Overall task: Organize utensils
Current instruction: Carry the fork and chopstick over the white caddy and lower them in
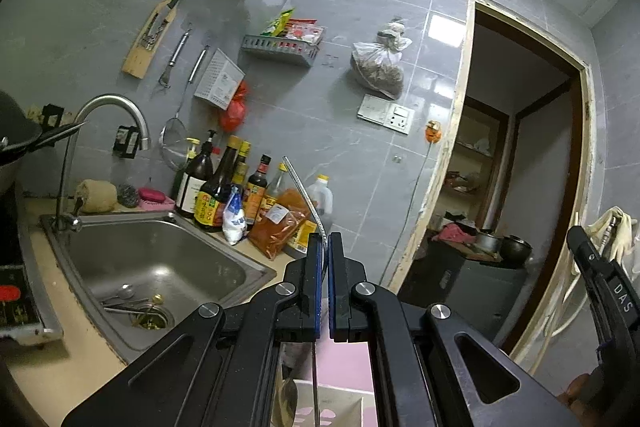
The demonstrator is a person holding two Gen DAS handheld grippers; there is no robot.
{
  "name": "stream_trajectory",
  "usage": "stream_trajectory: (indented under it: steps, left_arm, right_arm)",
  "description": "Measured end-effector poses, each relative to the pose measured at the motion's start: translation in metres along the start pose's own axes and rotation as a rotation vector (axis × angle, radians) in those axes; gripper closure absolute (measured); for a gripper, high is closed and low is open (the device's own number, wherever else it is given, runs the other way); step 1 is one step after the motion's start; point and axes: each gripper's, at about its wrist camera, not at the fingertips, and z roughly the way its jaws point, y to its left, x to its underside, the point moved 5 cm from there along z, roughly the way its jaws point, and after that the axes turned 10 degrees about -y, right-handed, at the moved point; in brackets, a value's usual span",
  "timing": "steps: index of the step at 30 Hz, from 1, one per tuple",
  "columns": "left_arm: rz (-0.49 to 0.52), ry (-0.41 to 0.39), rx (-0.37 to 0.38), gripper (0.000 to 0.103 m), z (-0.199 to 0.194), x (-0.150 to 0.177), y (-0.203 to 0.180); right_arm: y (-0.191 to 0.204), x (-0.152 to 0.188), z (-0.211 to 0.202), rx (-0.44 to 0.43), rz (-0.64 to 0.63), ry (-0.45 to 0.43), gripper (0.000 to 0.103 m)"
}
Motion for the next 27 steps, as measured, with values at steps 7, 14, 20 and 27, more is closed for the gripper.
stream_trajectory:
  steps: [7, 14, 20, 27]
  left_arm:
    - [0.040, 0.007, -0.014, 0.102, 0.000, 0.015, -0.004]
    - [0.093, 0.037, -0.003, 0.102, -0.001, 0.036, -0.014]
    - [0.123, 0.071, 0.026, 0.102, -0.002, 0.050, -0.021]
    - [0.079, 0.190, 0.072, 0.102, -0.004, 0.064, -0.020]
  right_arm:
    - [0.001, 0.013, 0.000, 0.003, -0.034, 0.027, 0.100]
    - [0.009, 0.025, -0.004, -0.009, -0.097, 0.073, 0.100]
    - [0.009, 0.037, -0.008, -0.012, -0.124, 0.127, 0.100]
    - [0.008, 0.045, -0.017, -0.043, -0.129, 0.198, 0.099]
